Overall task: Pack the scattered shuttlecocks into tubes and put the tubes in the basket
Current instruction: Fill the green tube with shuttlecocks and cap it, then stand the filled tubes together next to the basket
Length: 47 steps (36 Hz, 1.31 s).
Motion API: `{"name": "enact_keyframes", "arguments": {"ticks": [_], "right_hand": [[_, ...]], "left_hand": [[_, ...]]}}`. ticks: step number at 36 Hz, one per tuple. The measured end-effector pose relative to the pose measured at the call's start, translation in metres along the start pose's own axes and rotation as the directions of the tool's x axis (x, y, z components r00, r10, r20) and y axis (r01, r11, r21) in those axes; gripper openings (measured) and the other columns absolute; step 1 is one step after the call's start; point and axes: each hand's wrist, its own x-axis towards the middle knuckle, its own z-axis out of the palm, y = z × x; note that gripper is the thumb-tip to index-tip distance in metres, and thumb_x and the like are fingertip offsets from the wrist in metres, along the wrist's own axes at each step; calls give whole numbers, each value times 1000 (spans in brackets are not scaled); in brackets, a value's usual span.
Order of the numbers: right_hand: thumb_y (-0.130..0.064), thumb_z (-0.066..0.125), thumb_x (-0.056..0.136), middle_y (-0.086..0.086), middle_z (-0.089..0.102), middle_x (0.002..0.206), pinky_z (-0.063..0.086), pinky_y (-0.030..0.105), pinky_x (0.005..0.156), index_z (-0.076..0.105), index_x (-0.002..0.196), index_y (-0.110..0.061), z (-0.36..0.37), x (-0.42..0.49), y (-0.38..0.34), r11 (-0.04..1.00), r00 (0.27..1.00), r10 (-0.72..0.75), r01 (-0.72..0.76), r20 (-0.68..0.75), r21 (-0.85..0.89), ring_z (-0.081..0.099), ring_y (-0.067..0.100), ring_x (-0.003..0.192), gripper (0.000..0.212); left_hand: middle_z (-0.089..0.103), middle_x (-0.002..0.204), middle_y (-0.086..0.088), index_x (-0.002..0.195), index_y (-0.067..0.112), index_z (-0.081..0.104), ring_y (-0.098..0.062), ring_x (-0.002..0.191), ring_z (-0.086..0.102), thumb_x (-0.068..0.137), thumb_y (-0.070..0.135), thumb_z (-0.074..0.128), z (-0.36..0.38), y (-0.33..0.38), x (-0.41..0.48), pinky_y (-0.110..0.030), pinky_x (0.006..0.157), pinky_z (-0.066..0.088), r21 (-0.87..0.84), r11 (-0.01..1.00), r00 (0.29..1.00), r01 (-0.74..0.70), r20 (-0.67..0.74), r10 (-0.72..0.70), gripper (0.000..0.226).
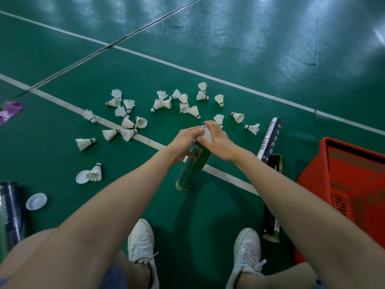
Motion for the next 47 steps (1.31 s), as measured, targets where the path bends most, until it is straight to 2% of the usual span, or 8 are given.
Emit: {"name": "enact_keyframes", "arguments": {"ticks": [12, 15, 18, 22, 28, 34, 41, 47], "right_hand": [[-34, 65, 88, 5, 21, 149, 24, 34, 112, 21, 147, -16, -26, -11, 18, 996, 996, -69, 66, -52, -56, 30, 26, 133, 76], [-35, 70, 83, 7, 27, 143, 22, 22, 104, 26, 142, -16, -51, -16, 19, 988, 989, -115, 104, -96, -114, 34, 22, 128, 75], [-30, 74, 79, 9, 33, 136, 28, 29, 108, 32, 138, -12, -67, -25, 24, 942, 959, -264, 233, -106, -241, 38, 25, 123, 74], [-25, 78, 72, 13, 41, 128, 39, 41, 102, 44, 130, -9, -66, -40, 48, 838, 899, -433, 377, -61, -394, 44, 31, 115, 70], [-38, 67, 85, 1, 44, 123, 44, 28, 98, 47, 123, -17, -59, -63, 100, 994, 999, -14, 19, -43, 104, 47, 15, 115, 47], [-38, 44, 99, 5, 41, 141, 49, 44, 96, 33, 141, -17, -17, -40, 175, 764, 844, 536, -503, 37, 404, 46, 23, 123, 49], [-40, 73, 76, 11, 48, 136, 54, 45, 85, 8, 145, -34, 36, -3, 228, 586, 776, 601, -592, 192, 554, 58, 27, 110, 95], [-14, 73, 80, 11, 45, 138, 53, 51, 88, -4, 147, -36, 69, -2, 263, 576, 725, 659, -657, 198, 487, 55, 30, 112, 105]], "left_hand": [[44, 142, 3, 150, 37, 25, -15, 124, 45, 101, 22, 43, 7, -34, -7, -37, 93, 40, 160, 987, 994, -10, 113, -8, 54], [56, 120, 0, 134, 25, 48, -10, 97, 54, 101, 12, 38, 25, -30, -1, -34, 81, 48, -3, 999, 997, 46, 66, -46, 37], [47, 125, -5, 128, 17, 51, -29, 114, 51, 99, 25, 45, 46, -19, 13, -60, 93, 45, -378, 895, 966, 237, -5, -258, 30], [53, 112, -14, 121, 2, 47, -35, 108, 56, 95, 34, 56, 72, -7, 36, -55, 71, 57, -567, 707, 906, 423, 242, -348, 42], [60, 97, -11, 126, -1, 54, -23, 76, 60, 87, 19, 68, 93, -34, 69, -33, 52, 57, -282, 875, 919, 394, 122, -374, 46], [59, 118, -13, 138, 13, 37, -23, 93, 60, 81, 0, 70, 109, -108, 83, -36, 75, 53, -214, 919, 943, 330, 101, -316, 67], [50, 122, 4, 135, 21, 41, -10, 93, 60, 79, -6, 70, 129, -196, 88, -25, 68, 52, -45, 975, 968, 220, 133, -212, 68], [52, 121, 10, 138, 30, 35, -22, 108, 60, 77, 1, 75, 134, -242, 94, -46, 97, 49, 173, 963, 964, 206, 136, -230, 78]]}}
